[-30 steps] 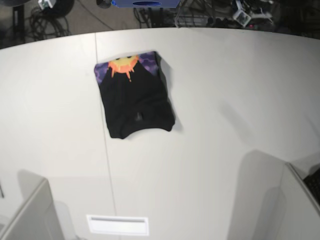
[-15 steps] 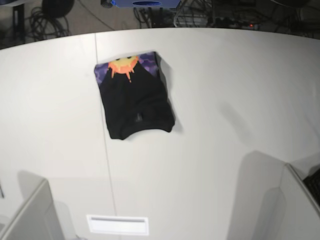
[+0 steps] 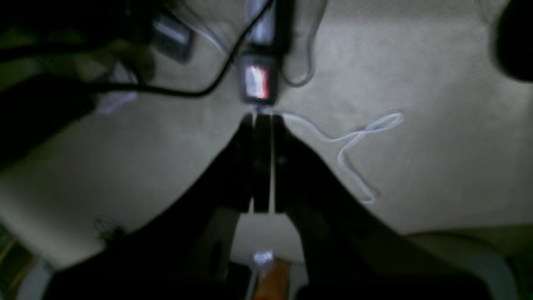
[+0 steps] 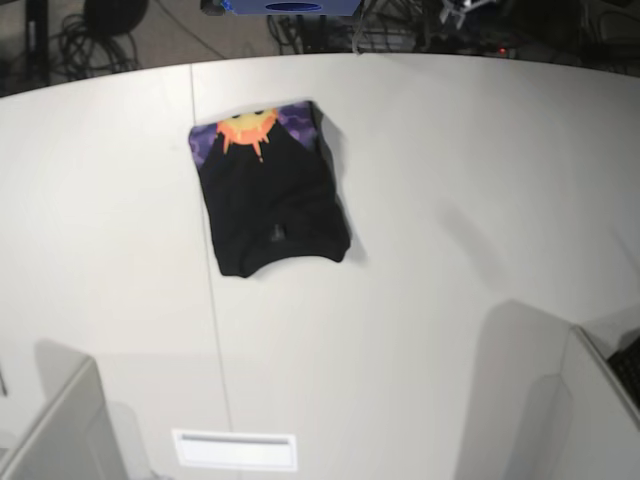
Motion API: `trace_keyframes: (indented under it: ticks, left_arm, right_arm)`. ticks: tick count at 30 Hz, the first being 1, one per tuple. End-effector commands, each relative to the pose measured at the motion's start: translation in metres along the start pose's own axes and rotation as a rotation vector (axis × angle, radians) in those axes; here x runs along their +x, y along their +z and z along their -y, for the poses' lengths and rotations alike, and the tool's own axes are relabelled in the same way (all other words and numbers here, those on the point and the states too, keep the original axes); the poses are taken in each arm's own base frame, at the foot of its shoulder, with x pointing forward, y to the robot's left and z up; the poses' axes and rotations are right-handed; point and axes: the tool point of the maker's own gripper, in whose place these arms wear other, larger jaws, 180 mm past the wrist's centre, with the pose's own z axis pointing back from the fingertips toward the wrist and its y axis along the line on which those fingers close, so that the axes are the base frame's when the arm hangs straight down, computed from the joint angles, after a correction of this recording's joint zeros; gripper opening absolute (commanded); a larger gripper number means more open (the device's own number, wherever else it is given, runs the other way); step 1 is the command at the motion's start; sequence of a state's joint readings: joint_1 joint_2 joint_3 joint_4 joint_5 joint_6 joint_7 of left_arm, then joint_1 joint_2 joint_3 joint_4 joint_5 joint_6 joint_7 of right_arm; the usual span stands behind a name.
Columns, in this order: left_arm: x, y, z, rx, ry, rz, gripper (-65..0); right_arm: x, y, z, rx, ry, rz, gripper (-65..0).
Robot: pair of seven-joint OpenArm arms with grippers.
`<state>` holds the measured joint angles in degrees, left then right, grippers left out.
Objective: Fold the T-shirt properly
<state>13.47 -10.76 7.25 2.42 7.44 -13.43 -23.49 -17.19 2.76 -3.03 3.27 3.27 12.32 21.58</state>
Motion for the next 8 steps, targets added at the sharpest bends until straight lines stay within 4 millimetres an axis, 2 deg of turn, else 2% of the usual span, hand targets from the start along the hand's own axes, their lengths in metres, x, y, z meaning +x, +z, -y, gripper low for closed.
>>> trace_keyframes:
  ticks: [1,2,5,8]
  left_arm:
    - [-0.022,0.009,-0.008,0.007,-0.018,-0.044,-65.0]
    - [-0.019,0.009,-0.008,0.007,-0.024,-0.035,-65.0]
    - [-0.01,0.009,-0.017,0.02,-0.031,-0.004,-65.0]
    - [-0.002,0.007,-0.02,0.025,-0.033,0.007,-65.0]
  right_arm:
    - [-0.011,0.003,0.009,-0.037,0.01,-0.021,-65.0]
    - [-0.011,0.002,0.012,-0.062,0.018,-0.023,-65.0]
    - [-0.004,-0.001,0.0,-0.056,0.021,-0.004,-65.0]
    - [0.003,-0.002,-0.003,-0.053,0.021,0.013,-65.0]
